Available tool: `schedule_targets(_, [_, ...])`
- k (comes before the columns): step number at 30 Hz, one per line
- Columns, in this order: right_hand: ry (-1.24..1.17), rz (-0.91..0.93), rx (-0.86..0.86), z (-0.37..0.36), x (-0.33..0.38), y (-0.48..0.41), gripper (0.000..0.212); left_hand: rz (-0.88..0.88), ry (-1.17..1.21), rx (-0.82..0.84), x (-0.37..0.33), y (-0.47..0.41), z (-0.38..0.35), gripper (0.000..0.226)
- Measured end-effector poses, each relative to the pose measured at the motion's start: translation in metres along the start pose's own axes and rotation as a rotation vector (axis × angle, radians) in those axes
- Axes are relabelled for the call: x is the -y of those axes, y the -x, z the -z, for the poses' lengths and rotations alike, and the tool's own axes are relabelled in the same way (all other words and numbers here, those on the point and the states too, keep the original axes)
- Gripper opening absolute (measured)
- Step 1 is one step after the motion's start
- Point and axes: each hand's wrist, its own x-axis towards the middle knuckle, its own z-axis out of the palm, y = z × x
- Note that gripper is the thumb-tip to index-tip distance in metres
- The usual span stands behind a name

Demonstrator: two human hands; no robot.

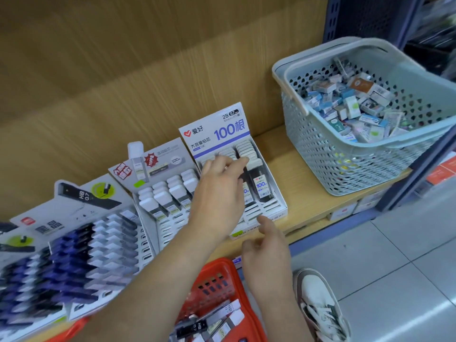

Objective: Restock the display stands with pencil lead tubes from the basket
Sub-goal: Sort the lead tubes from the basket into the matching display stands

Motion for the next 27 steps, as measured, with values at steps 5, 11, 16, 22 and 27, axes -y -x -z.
schedule_targets(5, [-0.067,0.135,0.212,0.002,0.02,0.0,0.02,0.192,0.196,-0.091,0.02,0.105,0.039,0.027])
schedule_targets(11, [-0.003,0.053,0.631,-0.04,-0.002,0.028,0.022,0.625,0.127,0.109,0.087,0.263,0.043,0.023])
schedule_targets(16, [0.316,0.05,0.776,-0.089,-0.046,0.051,0.022,0.862,0.033,0.571,0.125,0.354,0.032,0.023])
schedule_targets(22, [0.759,0.051,0.763,-0.116,-0.141,0.091,0.072,0.809,-0.024,0.731,0.143,0.404,0.006,0.06])
schedule_targets(27, [0.871,0.146,0.728,-0.124,-0.17,0.092,0.091,0.619,-0.187,0.813,0.159,0.382,-0.024,0.092])
